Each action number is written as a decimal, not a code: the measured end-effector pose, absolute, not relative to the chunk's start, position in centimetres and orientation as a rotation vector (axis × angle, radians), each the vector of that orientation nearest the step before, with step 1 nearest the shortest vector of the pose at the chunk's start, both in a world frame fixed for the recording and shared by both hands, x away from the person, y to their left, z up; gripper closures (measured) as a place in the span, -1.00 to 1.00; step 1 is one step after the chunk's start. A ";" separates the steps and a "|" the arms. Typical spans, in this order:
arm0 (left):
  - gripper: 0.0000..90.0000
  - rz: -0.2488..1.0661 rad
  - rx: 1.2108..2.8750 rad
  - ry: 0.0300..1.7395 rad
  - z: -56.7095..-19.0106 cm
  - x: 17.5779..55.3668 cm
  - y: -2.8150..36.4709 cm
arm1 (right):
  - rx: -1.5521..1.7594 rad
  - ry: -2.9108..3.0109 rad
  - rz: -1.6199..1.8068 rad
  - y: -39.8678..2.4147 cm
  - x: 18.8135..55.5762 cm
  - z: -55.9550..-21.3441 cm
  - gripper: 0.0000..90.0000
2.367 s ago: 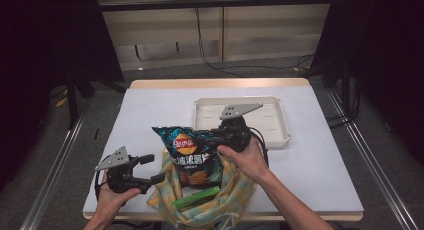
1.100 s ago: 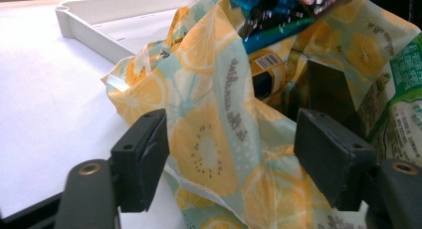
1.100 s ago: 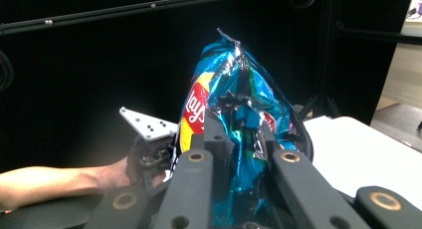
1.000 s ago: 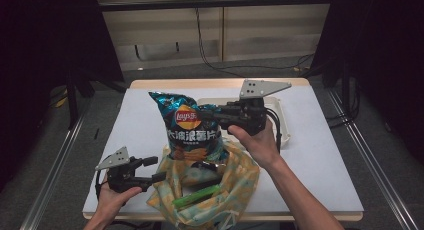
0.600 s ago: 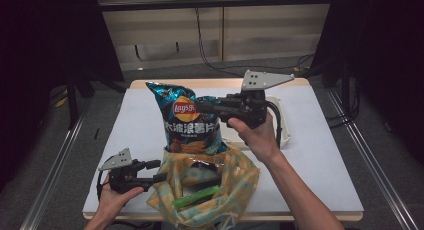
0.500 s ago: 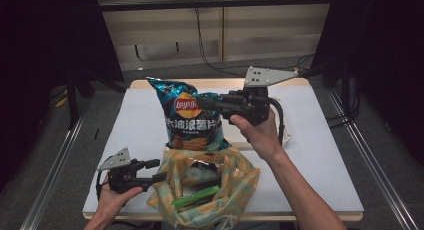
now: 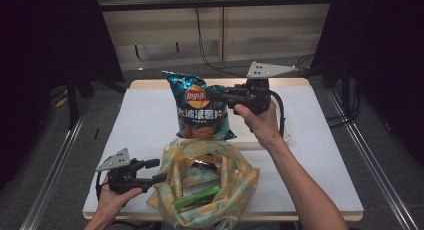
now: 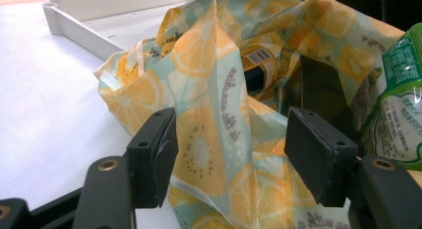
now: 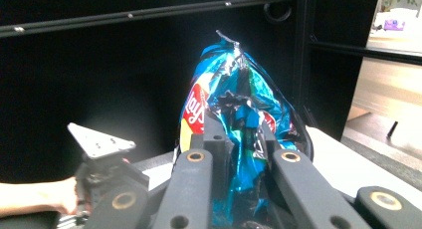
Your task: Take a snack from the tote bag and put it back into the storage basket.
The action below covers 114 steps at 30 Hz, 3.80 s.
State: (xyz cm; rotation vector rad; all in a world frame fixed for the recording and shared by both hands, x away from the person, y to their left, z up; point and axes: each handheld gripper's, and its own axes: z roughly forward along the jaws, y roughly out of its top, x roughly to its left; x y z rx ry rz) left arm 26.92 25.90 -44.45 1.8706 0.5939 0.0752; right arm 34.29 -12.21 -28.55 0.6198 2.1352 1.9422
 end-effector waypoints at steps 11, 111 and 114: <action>-0.18 0.077 1.866 0.597 -44.4 27.0 26.0 | 0.664 2.129 1.893 -12.8 38.3 -30.3 0.85; -0.24 0.071 1.873 0.601 -44.5 27.1 26.0 | 1.159 2.101 1.510 -21.4 42.2 -40.5 0.45; -0.24 0.068 1.874 0.592 -44.5 27.1 26.0 | 1.122 2.200 1.516 -19.8 41.8 -41.5 0.76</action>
